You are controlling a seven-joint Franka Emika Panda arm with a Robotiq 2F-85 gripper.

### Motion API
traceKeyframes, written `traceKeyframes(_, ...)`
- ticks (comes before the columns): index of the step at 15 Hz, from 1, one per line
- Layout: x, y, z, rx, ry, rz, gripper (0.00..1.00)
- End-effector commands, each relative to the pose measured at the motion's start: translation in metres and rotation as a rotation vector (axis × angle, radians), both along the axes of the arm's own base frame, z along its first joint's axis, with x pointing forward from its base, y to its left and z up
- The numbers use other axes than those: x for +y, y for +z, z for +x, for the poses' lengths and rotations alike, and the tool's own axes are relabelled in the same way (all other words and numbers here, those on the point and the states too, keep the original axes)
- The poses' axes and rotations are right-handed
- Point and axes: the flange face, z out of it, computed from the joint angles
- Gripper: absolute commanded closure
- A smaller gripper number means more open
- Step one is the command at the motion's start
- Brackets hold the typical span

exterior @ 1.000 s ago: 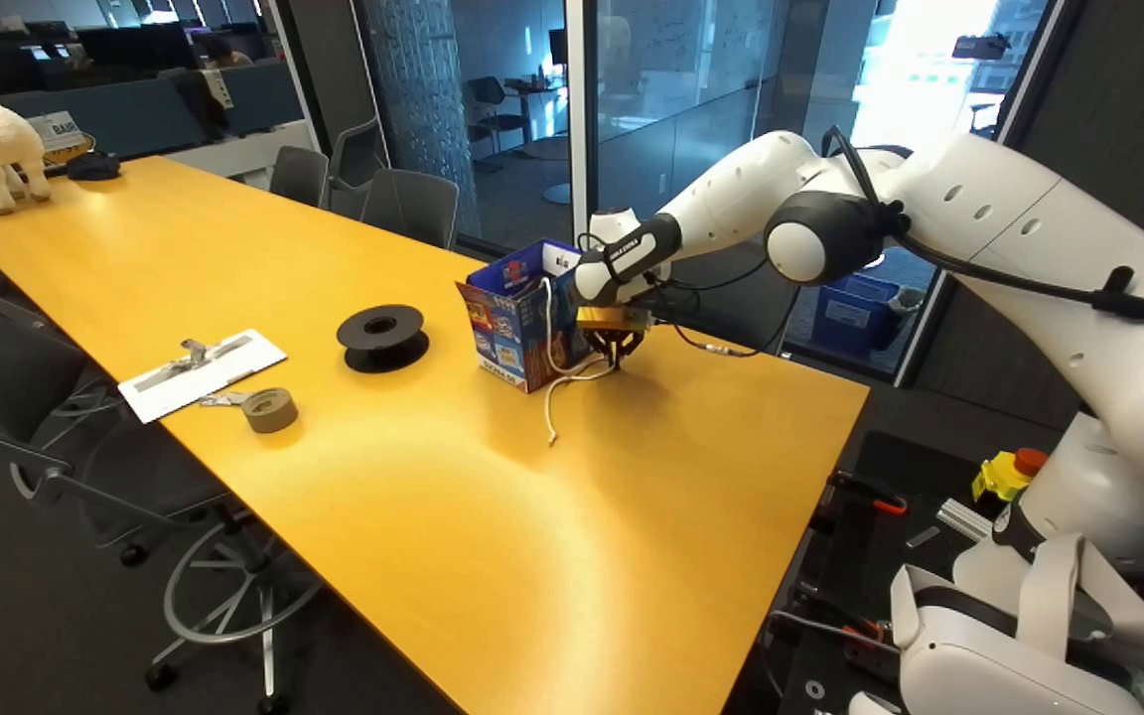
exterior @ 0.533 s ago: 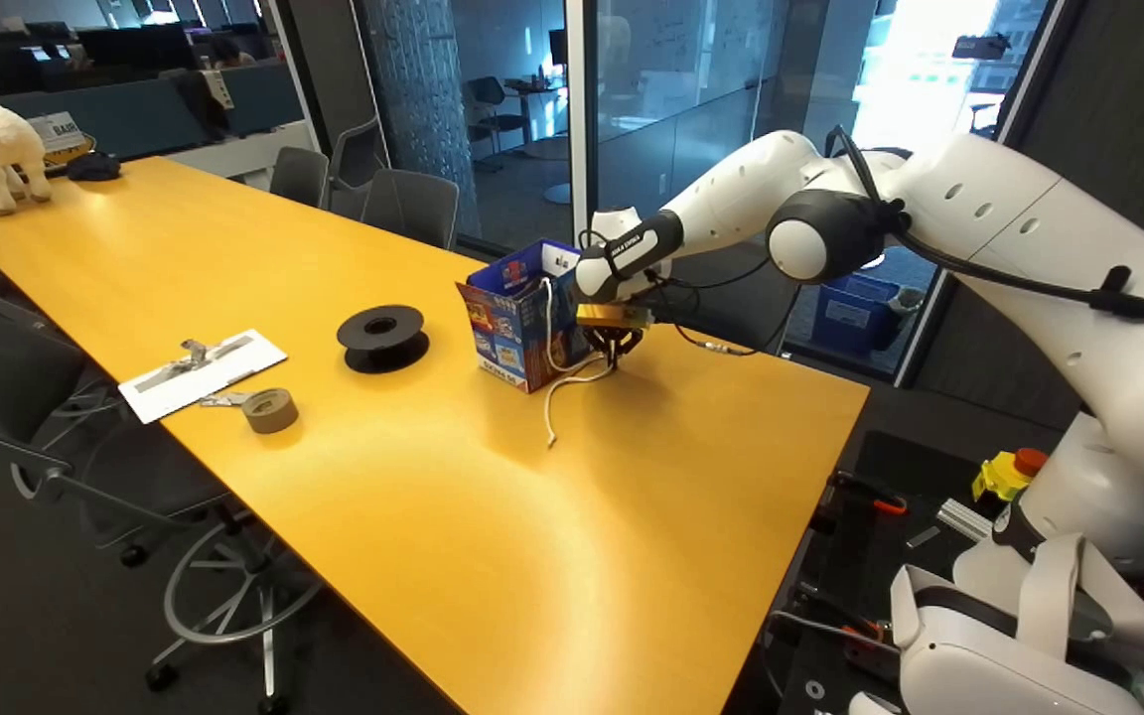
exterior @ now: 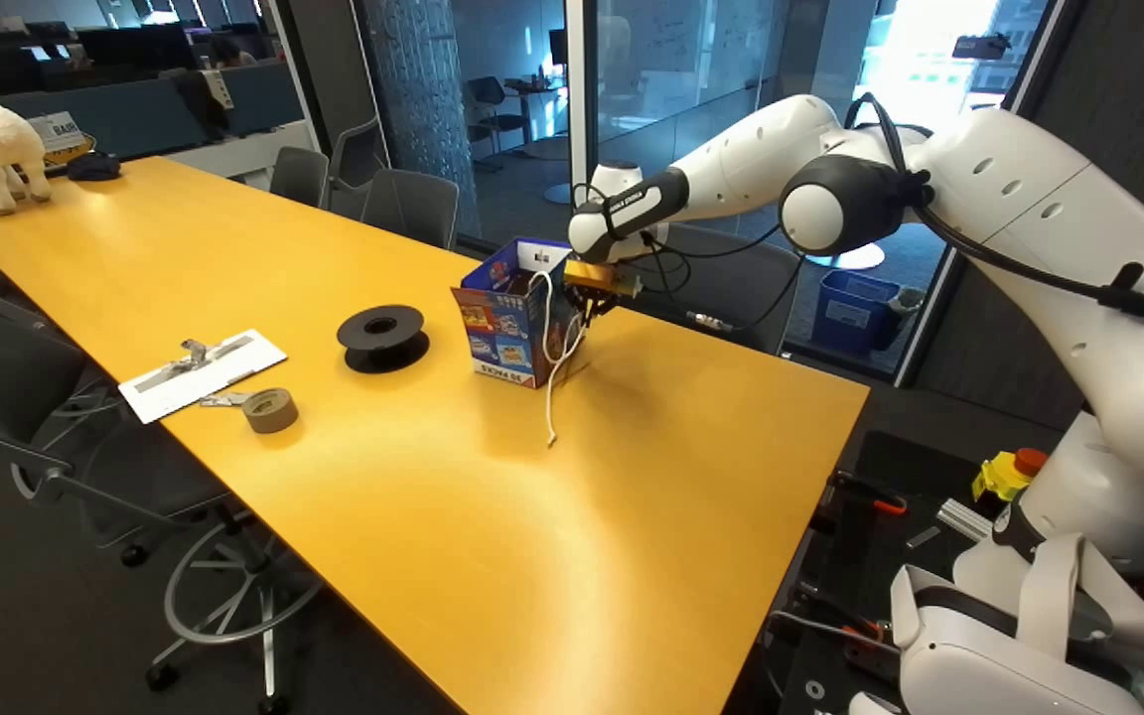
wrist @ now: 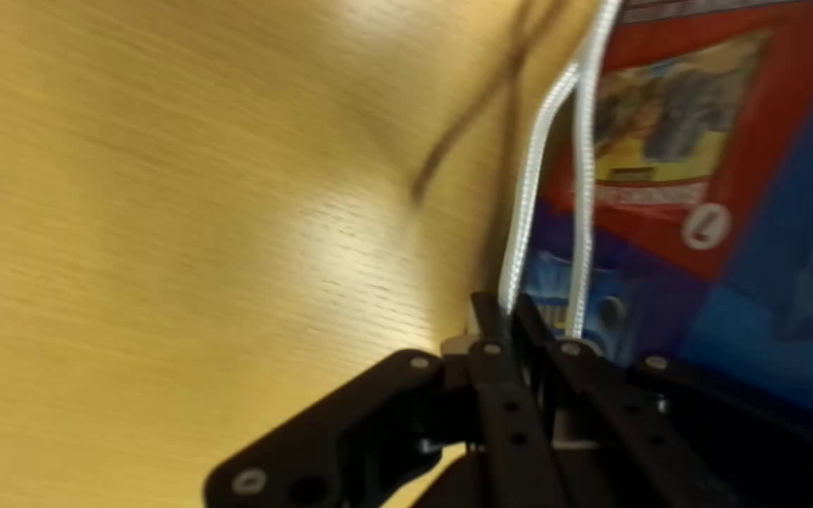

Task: Put the ropes in the box

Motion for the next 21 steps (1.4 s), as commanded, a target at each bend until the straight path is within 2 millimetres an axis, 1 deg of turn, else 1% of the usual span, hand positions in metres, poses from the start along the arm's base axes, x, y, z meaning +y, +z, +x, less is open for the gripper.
traceKeyframes(1,0.006,0.059,0.001,-0.17,0.024,0.041,0.92)
traceKeyframes(4,0.012,0.098,-0.001,-0.291,0.043,0.045,0.93)
traceKeyframes(8,0.024,0.147,-0.005,-0.403,0.059,0.04,0.92)
traceKeyframes(12,0.039,0.21,-0.006,-0.529,0.036,0.017,0.92)
traceKeyframes(13,0.045,0.227,-0.005,-0.558,0.029,0.015,0.92)
traceKeyframes(16,0.065,0.267,0.0,-0.64,0.033,-0.008,0.92)
traceKeyframes(21,0.1,0.316,0.01,-0.747,0.033,-0.008,0.92)
